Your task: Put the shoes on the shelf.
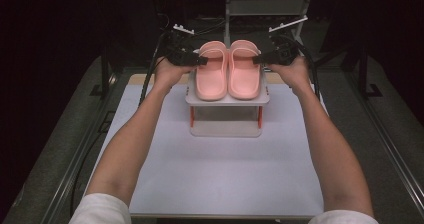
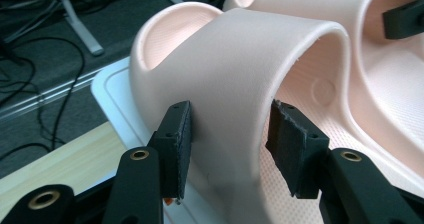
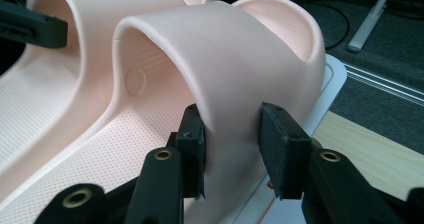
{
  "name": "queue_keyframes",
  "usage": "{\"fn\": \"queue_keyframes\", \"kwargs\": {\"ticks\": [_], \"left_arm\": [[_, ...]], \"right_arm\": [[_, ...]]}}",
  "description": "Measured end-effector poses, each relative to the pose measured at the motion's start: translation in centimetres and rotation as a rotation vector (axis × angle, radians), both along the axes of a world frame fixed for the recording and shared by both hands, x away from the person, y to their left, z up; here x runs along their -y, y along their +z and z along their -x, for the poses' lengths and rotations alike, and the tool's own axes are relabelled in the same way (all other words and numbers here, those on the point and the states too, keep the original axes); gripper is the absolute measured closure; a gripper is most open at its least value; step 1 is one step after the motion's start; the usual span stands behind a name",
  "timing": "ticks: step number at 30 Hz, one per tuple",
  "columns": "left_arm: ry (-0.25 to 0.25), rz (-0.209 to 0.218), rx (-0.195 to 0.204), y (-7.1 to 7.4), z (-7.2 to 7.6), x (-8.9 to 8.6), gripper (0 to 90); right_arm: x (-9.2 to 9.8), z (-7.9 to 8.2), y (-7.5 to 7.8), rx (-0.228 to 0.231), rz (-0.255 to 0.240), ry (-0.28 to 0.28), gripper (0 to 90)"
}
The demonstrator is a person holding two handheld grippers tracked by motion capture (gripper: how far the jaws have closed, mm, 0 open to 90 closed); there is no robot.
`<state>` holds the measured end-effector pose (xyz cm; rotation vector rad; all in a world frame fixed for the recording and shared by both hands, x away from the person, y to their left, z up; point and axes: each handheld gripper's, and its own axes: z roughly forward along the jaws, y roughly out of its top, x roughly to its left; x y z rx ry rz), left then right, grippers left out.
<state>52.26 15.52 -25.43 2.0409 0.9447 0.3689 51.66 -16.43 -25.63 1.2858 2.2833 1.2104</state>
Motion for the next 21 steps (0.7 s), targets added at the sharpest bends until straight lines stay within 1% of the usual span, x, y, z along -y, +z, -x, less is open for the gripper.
{"fn": "queue_keyframes", "kwargs": {"ticks": [1, 5, 7, 8, 9, 10, 11, 12, 13, 16, 17, 18, 21], "left_arm": [[-0.004, 0.002, -0.002, 0.0, 0.0, 0.0, 51.7], [-0.005, 0.006, -0.008, 0.0, 0.1, 0.1, 47.5], [-0.009, 0.002, -0.006, 0.0, 0.1, 0.1, 44.8], [-0.011, 0.000, -0.005, 0.0, 0.1, 0.1, 44.8], [-0.015, -0.003, 0.000, 0.1, 0.2, 0.2, 41.9], [-0.015, -0.003, 0.000, 0.1, 0.2, 0.2, 40.7], [-0.012, -0.013, 0.007, 0.1, 0.3, 0.3, 40.7], [-0.006, -0.029, 0.016, 0.1, 0.4, 0.4, 37.3], [-0.002, -0.041, 0.028, 0.2, 0.6, 0.4, 33.3], [-0.003, -0.032, 0.026, 0.4, 0.7, 0.3, 33.2], [-0.002, -0.034, 0.030, 0.5, 0.8, 0.3, 32.1], [0.001, -0.027, 0.034, 0.6, 0.9, 0.2, 31.6], [-0.005, -0.016, 0.046, 0.9, 1.2, 0.2, 30.6]], "right_arm": [[0.0, 0.0, 0.0, 0.000, 0.000, 0.000, 63.0], [0.3, 0.1, -0.3, 0.002, -0.035, -0.006, 61.7], [0.3, 0.2, -0.3, 0.009, -0.041, -0.006, 60.3], [0.3, 0.2, -0.3, 0.009, -0.041, -0.006, 60.3], [0.4, 0.3, -0.4, 0.010, -0.044, -0.005, 58.5], [0.4, 0.3, -0.4, 0.010, -0.044, -0.005, 58.5], [0.4, 0.3, -0.4, 0.011, -0.051, -0.001, 58.2], [0.5, 0.4, -0.3, 0.012, -0.061, -0.002, 57.1], [0.6, 0.7, -0.2, 0.018, -0.059, -0.003, 55.2], [0.7, 0.9, -0.1, 0.022, -0.060, -0.001, 55.2], [0.7, 1.1, 0.0, 0.031, -0.063, 0.000, 55.1], [0.8, 1.2, 0.0, 0.031, -0.064, 0.000, 54.7], [1.3, 1.6, -0.2, 0.034, -0.088, 0.000, 54.6]]}}
